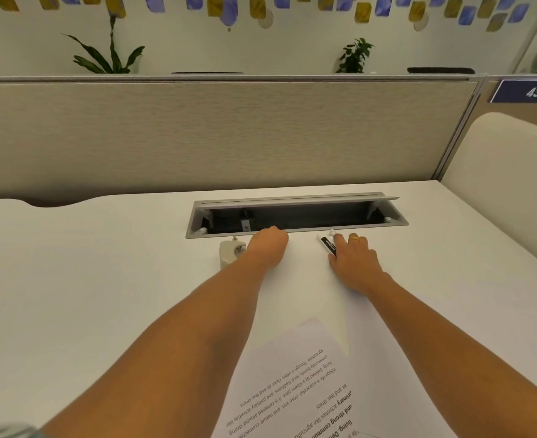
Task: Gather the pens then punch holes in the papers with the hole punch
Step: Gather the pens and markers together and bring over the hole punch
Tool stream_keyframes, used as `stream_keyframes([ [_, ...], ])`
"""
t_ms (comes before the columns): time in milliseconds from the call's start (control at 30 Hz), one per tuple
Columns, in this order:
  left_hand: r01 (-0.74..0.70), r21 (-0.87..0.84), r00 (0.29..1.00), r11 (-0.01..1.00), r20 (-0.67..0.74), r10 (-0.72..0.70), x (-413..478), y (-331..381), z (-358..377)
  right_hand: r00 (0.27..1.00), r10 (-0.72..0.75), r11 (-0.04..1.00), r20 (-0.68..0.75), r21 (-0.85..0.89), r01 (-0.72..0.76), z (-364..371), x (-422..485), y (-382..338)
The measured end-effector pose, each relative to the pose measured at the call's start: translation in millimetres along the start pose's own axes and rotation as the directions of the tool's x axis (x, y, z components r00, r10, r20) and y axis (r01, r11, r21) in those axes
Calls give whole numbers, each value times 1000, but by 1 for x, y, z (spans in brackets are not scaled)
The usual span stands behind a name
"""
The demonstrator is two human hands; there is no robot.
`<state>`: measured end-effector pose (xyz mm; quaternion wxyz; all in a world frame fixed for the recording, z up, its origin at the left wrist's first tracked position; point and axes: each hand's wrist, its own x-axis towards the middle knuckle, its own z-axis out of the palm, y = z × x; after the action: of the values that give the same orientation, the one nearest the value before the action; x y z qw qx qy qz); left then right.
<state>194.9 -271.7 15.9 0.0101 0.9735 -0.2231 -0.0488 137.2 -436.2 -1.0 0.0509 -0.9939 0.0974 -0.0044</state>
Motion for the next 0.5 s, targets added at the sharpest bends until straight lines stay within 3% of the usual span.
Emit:
stream_keyframes([
  [233, -61, 68, 996, 996, -65, 65, -8, 8, -3, 997, 0, 994, 71, 106, -7, -6, 4, -16],
  [367, -43, -35, 996, 998, -76, 40, -17, 11, -12, 996, -8, 997, 86, 83, 1, -8, -1, -24],
  [500, -20, -236, 982, 972, -189, -26, -34, 12, -24, 1000, 24, 990, 14, 138, -25, -19, -8, -33],
])
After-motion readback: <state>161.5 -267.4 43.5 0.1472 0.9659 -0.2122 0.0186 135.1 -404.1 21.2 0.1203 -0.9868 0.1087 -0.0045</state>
